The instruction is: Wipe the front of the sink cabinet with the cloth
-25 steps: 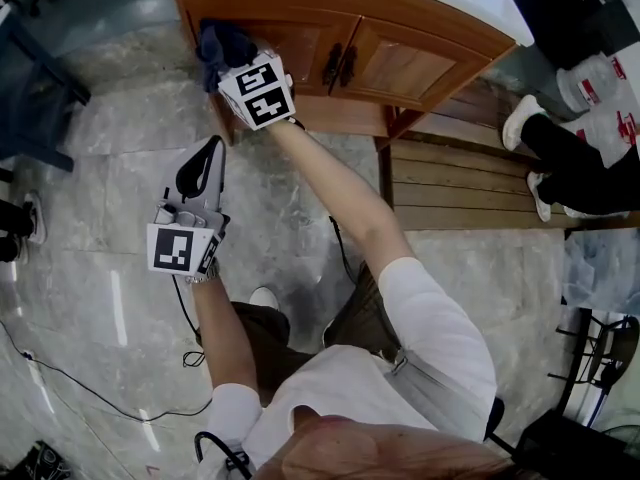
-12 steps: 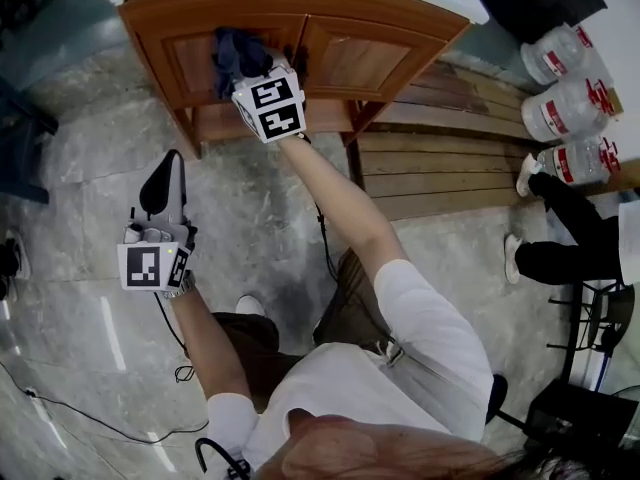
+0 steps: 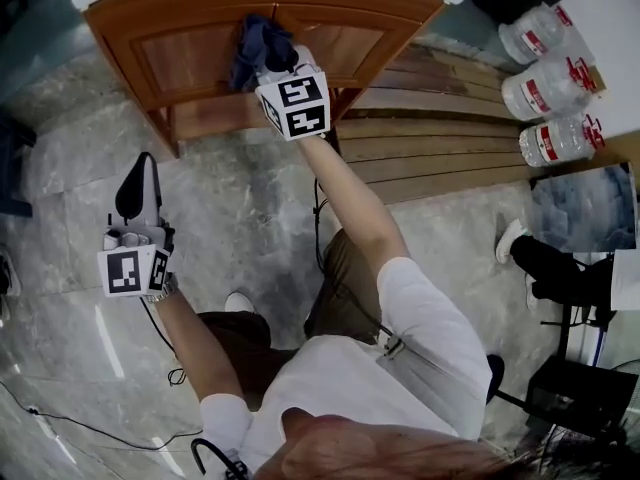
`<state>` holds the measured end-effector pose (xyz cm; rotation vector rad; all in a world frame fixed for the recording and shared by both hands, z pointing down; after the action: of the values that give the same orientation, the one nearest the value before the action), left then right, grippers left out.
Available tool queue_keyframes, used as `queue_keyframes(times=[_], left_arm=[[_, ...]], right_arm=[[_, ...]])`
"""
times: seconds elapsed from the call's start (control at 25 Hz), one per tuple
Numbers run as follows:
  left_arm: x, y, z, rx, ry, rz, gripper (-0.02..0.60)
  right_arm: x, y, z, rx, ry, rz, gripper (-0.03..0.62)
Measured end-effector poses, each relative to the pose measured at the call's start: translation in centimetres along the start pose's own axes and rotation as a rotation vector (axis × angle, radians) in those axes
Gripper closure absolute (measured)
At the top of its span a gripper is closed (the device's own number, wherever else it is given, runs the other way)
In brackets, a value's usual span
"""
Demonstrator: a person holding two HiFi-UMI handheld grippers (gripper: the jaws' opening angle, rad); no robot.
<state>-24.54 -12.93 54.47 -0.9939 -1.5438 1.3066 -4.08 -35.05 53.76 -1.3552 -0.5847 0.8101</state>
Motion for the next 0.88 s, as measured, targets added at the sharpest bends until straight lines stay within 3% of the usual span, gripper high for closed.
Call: queue_keyframes(times=[0.28, 0.48, 0.88], left_arm=[[-0.5, -0.2, -0.2, 0.02, -0.01, -0.004, 0.58], [-0.6, -0.6, -1.0, 0.01, -0.03, 0.013, 0.58], [-0.6, -0.8, -1.5, -0.014, -0.05, 0.03, 0.58]], right_arm=[[2.1, -1.4, -3.7, -0.011, -0.067, 0.023, 0.499], [4.2, -2.8, -8.5, -0.016, -0.176, 0.06, 0.502], [8.1, -4.7, -15.6, 0.006, -0.315, 0.113, 0.5]])
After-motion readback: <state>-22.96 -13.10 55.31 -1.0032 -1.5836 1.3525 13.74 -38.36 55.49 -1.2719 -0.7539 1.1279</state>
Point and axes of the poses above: the fingertips, and each gripper's own axes: x backward along the fingers, z to its left, y out of its top, the point moved 6 cm from there along x, backward along the fingers, and after that the axes turned 3 degrees about -x, right-handed, at the moved point
